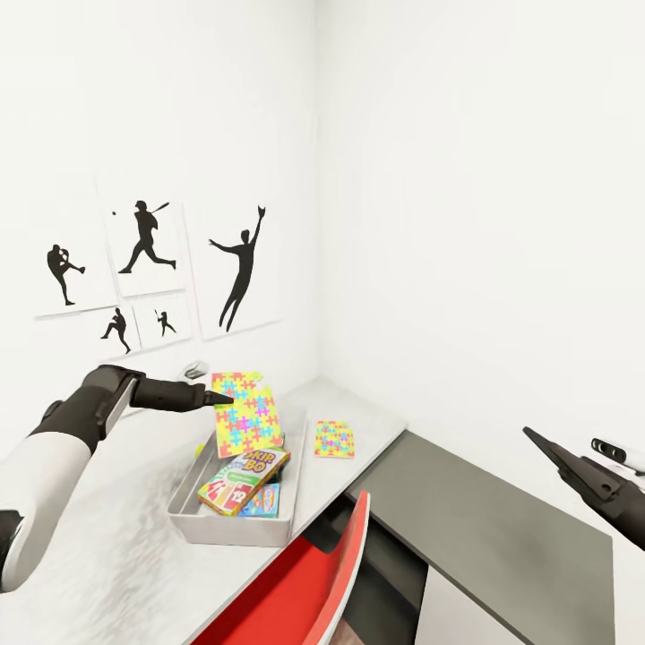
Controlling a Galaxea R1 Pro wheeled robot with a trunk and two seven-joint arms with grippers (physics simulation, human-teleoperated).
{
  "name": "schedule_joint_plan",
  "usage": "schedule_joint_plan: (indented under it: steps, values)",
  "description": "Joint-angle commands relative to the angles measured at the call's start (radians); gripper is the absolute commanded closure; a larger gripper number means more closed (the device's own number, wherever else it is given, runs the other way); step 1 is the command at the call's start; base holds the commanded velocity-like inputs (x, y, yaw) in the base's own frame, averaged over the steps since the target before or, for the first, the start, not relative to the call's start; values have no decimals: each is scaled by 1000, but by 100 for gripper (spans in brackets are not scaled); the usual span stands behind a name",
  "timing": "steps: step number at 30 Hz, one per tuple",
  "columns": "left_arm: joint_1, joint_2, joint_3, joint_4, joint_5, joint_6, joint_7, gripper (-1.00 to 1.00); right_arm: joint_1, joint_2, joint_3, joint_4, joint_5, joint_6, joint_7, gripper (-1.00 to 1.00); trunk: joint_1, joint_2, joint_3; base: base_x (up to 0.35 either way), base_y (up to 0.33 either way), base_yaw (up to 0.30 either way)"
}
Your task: Put all the toys in the child's room - the three board games (two on the bed and one on the table), the two jigsaw puzzles on the table, and the tennis ball on the table - inside the toy box on the table in the child's room.
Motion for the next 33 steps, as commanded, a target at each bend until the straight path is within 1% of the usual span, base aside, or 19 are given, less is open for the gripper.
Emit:
schedule_joint_plan:
  steps: [1,5,11,16,21,33]
  values:
    - [0,0,-2,-1,-1,6,-3,100,0,0,0,0,-2,10,2,-100,0,-1,-1,3,2,0]
    - [0,0,-2,-1,-2,6,-1,100,0,0,1,-1,-2,10,3,-100,0,-1,-1,49,-21,0]
    - [0,0,-2,-2,-2,6,-1,100,0,0,2,0,-2,10,1,-100,0,-1,-1,193,-12,0]
    - [0,0,-2,-2,-2,6,0,100,0,0,3,0,-4,10,-26,-100,0,-1,-1,91,-2,0]
    - [0,0,-2,-2,-2,6,-1,100,0,0,4,-1,-7,9,-37,-100,0,-1,-1,125,0,0]
    - [0,0,-2,-2,-1,7,-1,100,0,0,4,-1,-7,6,-42,-100,0,-1,-1,17,0,0]
